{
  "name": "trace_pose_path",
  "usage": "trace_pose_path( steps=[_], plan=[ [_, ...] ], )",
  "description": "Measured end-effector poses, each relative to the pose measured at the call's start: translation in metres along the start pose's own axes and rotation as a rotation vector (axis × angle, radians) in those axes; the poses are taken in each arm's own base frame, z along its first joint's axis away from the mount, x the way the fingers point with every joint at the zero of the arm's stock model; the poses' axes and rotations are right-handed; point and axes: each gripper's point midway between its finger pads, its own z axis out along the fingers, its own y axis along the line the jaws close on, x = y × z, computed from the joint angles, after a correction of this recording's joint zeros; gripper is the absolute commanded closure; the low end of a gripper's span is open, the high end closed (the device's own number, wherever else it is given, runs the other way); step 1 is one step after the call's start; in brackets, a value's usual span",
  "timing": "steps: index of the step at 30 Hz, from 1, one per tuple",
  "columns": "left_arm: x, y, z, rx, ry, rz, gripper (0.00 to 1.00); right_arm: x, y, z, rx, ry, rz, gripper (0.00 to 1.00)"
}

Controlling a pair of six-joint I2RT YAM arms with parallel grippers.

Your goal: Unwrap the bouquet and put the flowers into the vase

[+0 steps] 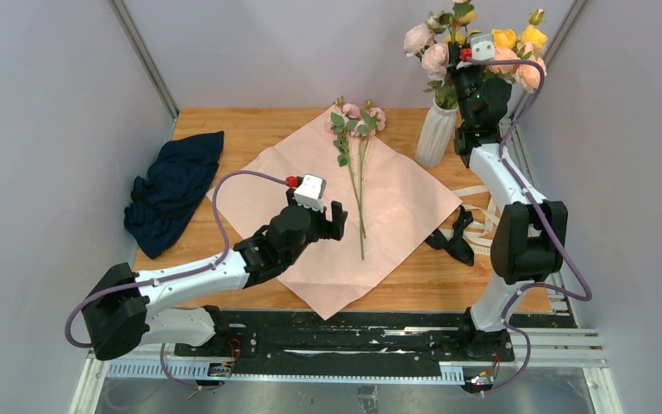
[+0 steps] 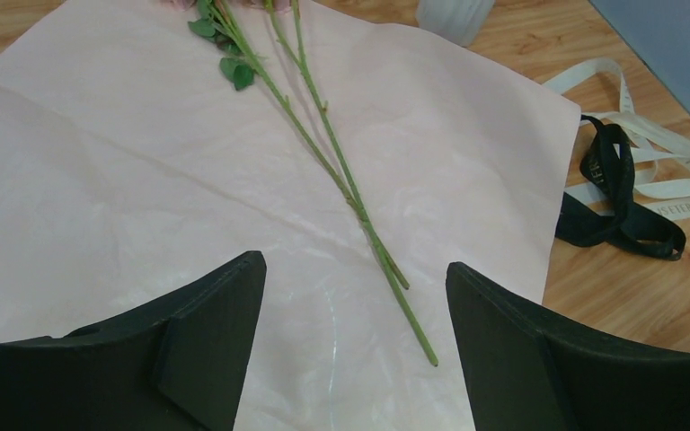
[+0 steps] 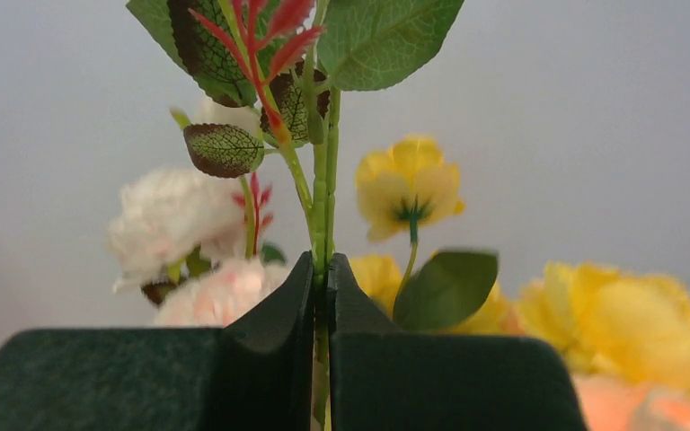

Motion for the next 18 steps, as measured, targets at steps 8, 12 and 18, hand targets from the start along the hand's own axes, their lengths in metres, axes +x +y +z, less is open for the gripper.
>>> trace_pose_path(
  steps=[8,12,18],
  plan=[
    [-0.004,-0.003,-0.001,0.014,-0.006,-0.006,0.18,0.063,0.009,-0.029,0.007,0.105,0.066,0.61],
    [-0.003,-0.004,-0.001,0.021,-0.004,-0.01,0.18,0.063,0.007,-0.033,0.033,0.103,0.108,0.35],
    [-0.002,-0.008,-0.001,0.04,0.002,-0.019,0.18,0.04,0.002,-0.035,0.044,0.076,0.127,0.26]
  ],
)
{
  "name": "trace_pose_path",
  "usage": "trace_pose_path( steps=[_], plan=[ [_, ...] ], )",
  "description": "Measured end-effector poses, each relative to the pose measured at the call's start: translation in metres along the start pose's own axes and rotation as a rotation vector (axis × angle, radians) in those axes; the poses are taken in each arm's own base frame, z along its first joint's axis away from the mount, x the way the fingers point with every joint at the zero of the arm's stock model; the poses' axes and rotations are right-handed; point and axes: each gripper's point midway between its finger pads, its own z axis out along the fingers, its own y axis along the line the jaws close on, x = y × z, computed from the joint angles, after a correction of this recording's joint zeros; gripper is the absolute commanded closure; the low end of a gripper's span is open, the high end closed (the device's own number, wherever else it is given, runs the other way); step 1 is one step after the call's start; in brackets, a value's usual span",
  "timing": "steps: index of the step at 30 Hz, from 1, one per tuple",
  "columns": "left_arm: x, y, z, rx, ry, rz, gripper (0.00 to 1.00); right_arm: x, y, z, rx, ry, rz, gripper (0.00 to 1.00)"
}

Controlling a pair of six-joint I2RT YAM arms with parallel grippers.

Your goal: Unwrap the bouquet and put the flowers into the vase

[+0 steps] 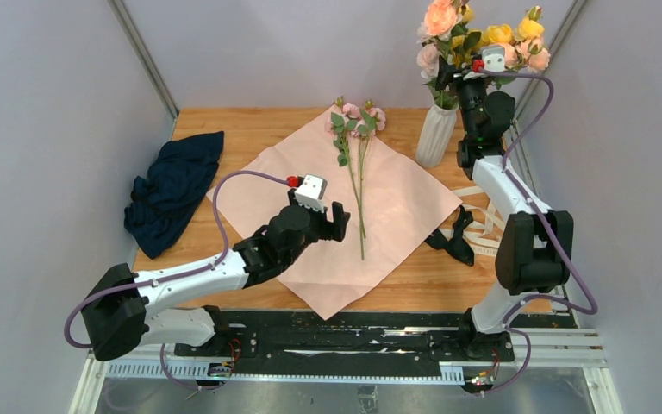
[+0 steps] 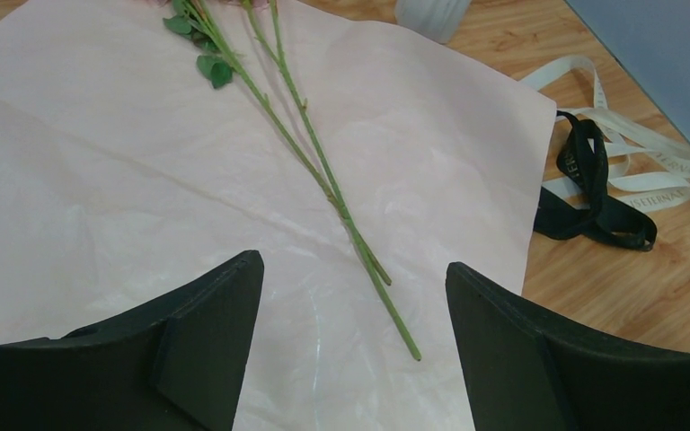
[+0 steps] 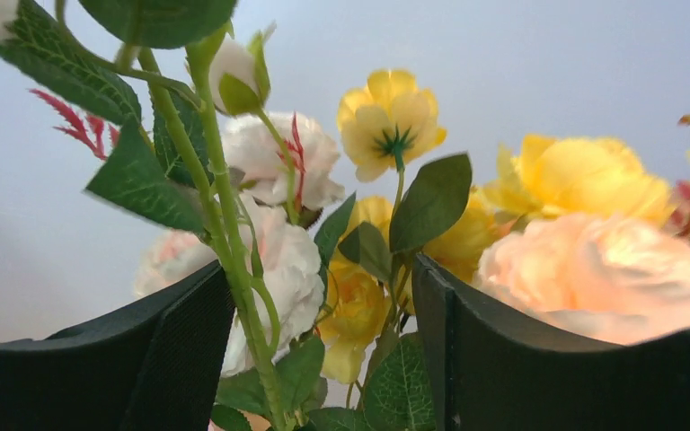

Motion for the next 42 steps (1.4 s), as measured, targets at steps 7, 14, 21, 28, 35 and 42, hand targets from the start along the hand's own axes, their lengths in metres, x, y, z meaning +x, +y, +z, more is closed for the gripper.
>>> trace_pose_path(
  steps=[7,14,21,28,35,42],
  plan=[
    [0.004,-0.004,0.001,0.017,0.012,-0.009,0.18,-0.049,-0.003,-0.016,0.001,-0.066,-0.004,0.26],
    [0.01,-0.008,0.003,0.037,0.032,-0.021,0.18,-0.062,-0.002,-0.019,-0.011,-0.079,-0.008,0.5],
    [0.01,-0.009,0.002,0.041,0.034,-0.026,0.18,-0.029,0.003,-0.016,-0.024,-0.003,0.013,1.0],
    [0.012,-0.01,0.003,0.046,0.041,-0.026,0.18,0.003,0.007,-0.014,-0.03,0.064,0.029,0.89],
    [0.014,-0.011,0.003,0.05,0.046,-0.025,0.18,0.025,0.01,-0.015,-0.036,0.116,0.048,0.21],
    [0.021,-0.014,0.005,0.067,0.069,-0.019,0.18,0.003,0.011,-0.024,-0.042,0.09,0.057,0.18]
  ],
)
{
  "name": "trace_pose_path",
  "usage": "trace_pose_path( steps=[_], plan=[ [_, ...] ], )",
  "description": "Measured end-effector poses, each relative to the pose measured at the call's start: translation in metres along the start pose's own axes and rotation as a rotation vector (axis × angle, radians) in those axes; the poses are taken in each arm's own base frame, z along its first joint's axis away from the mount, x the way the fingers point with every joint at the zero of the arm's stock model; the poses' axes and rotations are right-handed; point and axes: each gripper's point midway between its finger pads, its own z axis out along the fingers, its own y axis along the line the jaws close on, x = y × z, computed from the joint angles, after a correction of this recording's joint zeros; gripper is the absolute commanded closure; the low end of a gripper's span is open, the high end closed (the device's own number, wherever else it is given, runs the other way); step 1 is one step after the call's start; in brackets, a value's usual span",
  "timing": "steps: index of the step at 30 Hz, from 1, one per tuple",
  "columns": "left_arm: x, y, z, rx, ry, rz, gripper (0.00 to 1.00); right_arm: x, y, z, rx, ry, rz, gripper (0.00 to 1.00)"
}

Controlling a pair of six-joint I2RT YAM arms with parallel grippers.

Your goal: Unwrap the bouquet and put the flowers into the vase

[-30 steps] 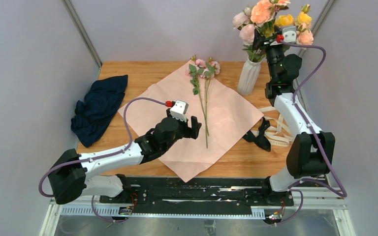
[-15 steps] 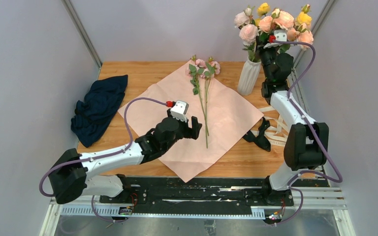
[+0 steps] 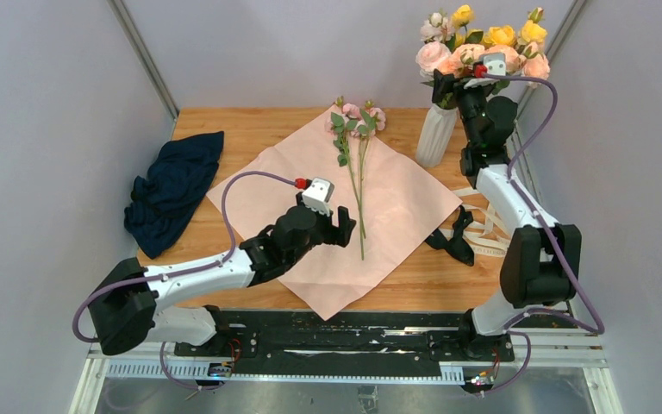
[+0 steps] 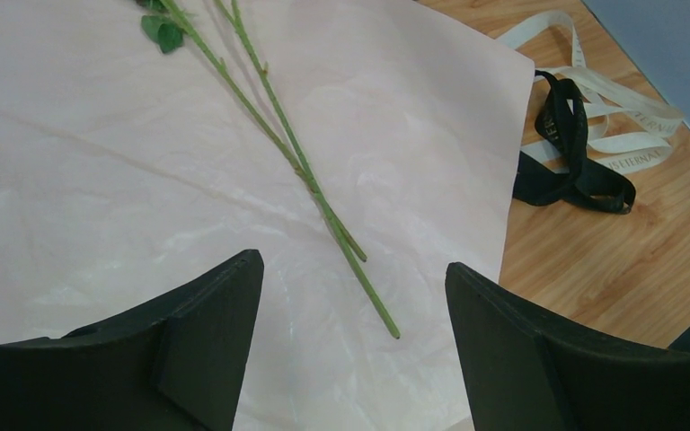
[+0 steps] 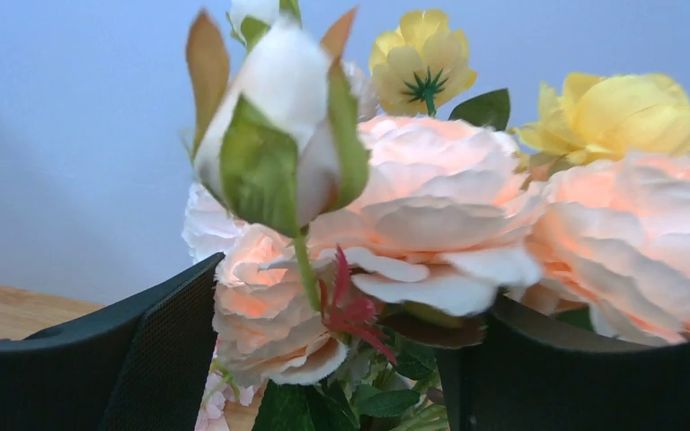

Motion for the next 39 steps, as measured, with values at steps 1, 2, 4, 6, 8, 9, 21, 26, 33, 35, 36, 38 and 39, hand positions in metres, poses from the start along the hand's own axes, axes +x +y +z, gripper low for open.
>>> trace_pose_path(
  steps=[1,2,4,6,8,9,21,26,33,35,36,38,39],
  plan=[
    [0.001,-0.001,0.0,0.004,0.003,0.0,0.18,-0.006,0.0,-0.004,0.0,-0.009,0.001,0.18],
    [0.001,-0.001,0.001,0.006,0.005,0.001,0.18,-0.01,0.0,-0.005,0.0,-0.014,0.001,0.18],
    [0.001,-0.002,0.001,0.012,0.006,0.0,0.18,-0.019,0.001,-0.012,-0.001,-0.029,0.002,0.17],
    [-0.001,-0.003,0.001,0.014,0.003,-0.001,0.17,-0.027,0.002,-0.019,-0.005,-0.04,0.003,0.17],
    [-0.005,-0.004,0.001,0.01,-0.006,-0.004,0.17,-0.031,0.003,-0.024,-0.009,-0.046,0.004,0.16],
    [-0.009,-0.003,0.002,-0.002,-0.012,-0.004,0.15,-0.034,0.004,-0.027,-0.009,-0.051,0.007,0.16],
    [-0.047,0.055,0.096,-0.31,0.119,-0.124,0.2,-0.117,0.019,-0.078,-0.061,-0.21,0.061,0.15],
    [-0.024,0.066,0.143,-0.398,0.231,-0.103,0.26,-0.146,0.028,-0.1,-0.096,-0.274,0.085,0.15],
    [0.011,0.074,0.183,-0.452,0.312,-0.09,0.39,-0.148,0.043,-0.12,-0.155,-0.277,0.141,0.15],
    [0.026,0.079,0.188,-0.464,0.344,-0.087,0.43,-0.148,0.047,-0.124,-0.171,-0.273,0.157,0.14],
    [0.032,0.081,0.19,-0.468,0.357,-0.087,0.45,-0.147,0.049,-0.125,-0.176,-0.271,0.161,0.15],
    [0.046,0.084,0.196,-0.467,0.386,-0.086,0.47,-0.145,0.054,-0.128,-0.195,-0.263,0.173,0.15],
    [0.052,0.085,0.198,-0.464,0.399,-0.086,0.48,-0.144,0.057,-0.129,-0.202,-0.257,0.182,0.15]
  ],
)
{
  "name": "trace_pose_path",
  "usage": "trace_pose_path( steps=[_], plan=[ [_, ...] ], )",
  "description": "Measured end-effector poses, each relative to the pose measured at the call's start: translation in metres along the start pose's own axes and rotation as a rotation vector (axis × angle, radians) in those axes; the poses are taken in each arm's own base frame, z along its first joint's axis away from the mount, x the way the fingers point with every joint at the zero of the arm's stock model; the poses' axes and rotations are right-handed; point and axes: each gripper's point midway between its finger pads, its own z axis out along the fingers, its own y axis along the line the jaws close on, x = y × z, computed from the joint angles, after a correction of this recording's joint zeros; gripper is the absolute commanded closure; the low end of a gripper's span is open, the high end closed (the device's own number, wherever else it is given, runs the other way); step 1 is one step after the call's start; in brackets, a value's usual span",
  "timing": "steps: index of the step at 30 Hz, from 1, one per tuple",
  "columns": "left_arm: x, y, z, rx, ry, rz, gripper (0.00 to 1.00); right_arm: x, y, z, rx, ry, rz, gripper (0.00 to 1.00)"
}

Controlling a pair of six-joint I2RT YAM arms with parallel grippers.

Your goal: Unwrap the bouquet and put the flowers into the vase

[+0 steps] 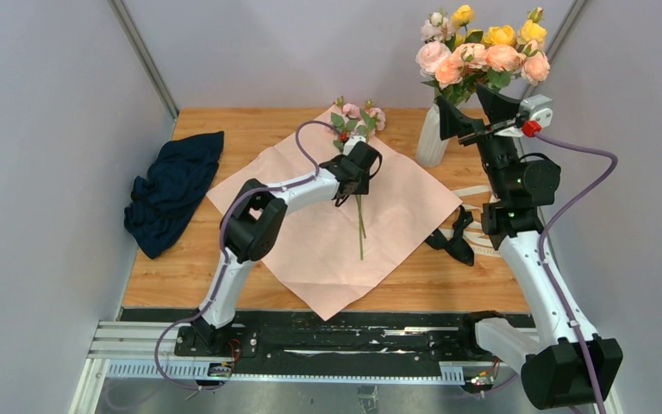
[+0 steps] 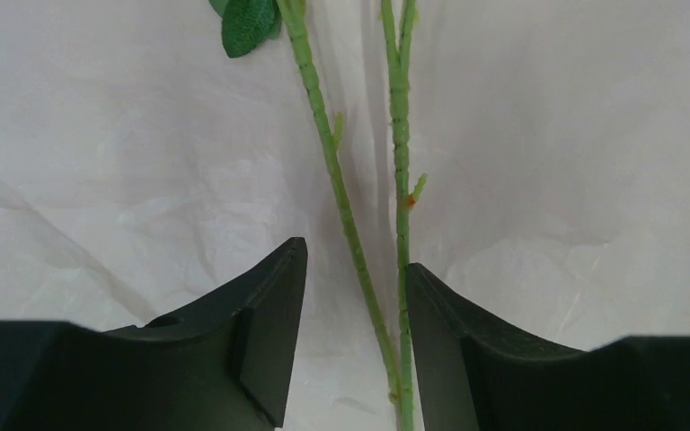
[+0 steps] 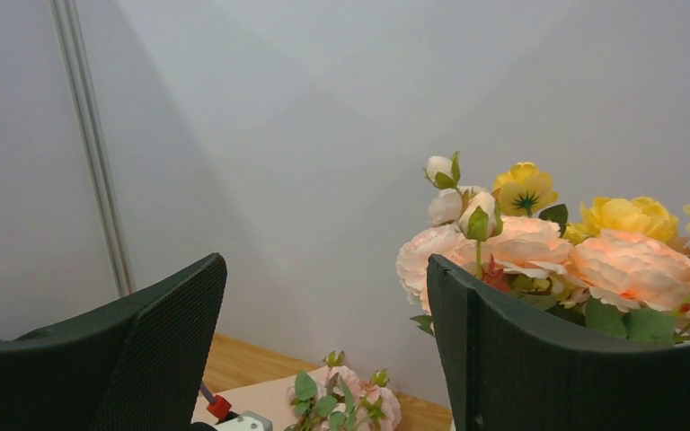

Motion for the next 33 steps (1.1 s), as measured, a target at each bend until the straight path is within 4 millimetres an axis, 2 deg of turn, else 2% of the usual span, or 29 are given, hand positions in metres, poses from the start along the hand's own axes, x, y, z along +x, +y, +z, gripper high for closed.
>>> trace_pose_path(
  steps=[4,6,9,11,19,22,23,25,26,30,31,33],
  plan=[
    [0.018,-0.006,0.012,0.038,0.044,0.009,0.53,0.007,0.011,0.0,-0.033,0.019,0.03,0.15],
    [0.023,-0.01,0.015,0.064,0.05,0.005,0.61,0.013,0.019,0.001,-0.054,0.034,0.045,0.15],
    [0.023,-0.015,0.015,0.089,0.052,-0.005,0.86,0.024,0.028,0.001,-0.075,0.064,0.065,0.16],
    [0.023,-0.017,0.015,0.095,0.055,-0.013,1.0,0.034,0.031,0.0,-0.081,0.087,0.076,0.16],
    [0.026,-0.016,0.015,0.1,0.051,-0.017,1.0,0.065,0.049,-0.001,-0.119,0.161,0.103,0.17],
    [0.031,-0.005,0.009,0.076,0.052,-0.005,1.0,0.082,0.064,-0.001,-0.151,0.202,0.116,0.17],
    [0.033,0.0,0.006,0.064,0.054,0.004,0.98,0.088,0.068,-0.001,-0.159,0.216,0.12,0.17],
    [0.037,0.012,0.0,0.032,0.059,0.024,0.84,0.105,0.08,-0.002,-0.178,0.26,0.126,0.17],
    [0.039,0.018,-0.004,0.018,0.061,0.034,0.72,0.114,0.085,-0.002,-0.187,0.283,0.13,0.17],
    [0.047,0.042,-0.026,-0.023,0.068,0.058,0.45,0.152,0.101,-0.005,-0.209,0.375,0.14,0.17],
    [0.047,0.046,-0.032,-0.027,0.065,0.056,0.42,0.163,0.102,-0.007,-0.206,0.399,0.143,0.17],
    [0.043,0.052,-0.042,-0.032,0.052,0.052,0.41,0.18,0.103,-0.009,-0.203,0.438,0.151,0.17]
  ],
)
